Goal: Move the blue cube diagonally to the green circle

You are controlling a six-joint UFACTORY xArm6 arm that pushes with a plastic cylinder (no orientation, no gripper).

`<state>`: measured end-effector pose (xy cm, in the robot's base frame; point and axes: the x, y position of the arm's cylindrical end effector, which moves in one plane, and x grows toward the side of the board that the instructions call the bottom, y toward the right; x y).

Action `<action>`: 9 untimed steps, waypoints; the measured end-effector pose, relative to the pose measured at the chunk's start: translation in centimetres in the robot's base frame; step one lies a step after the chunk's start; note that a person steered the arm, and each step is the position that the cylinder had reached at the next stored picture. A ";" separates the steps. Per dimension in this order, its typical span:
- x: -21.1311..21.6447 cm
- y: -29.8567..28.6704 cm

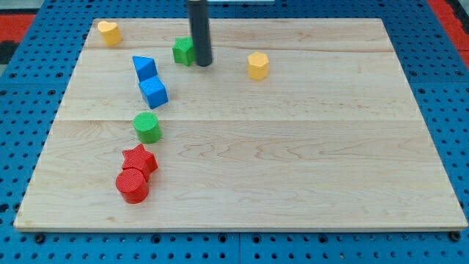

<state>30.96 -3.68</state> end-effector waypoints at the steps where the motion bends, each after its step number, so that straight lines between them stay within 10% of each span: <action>1: 4.7 2.8; 5: 0.8 7.3; 9: 5.3 -7.9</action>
<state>36.23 -11.58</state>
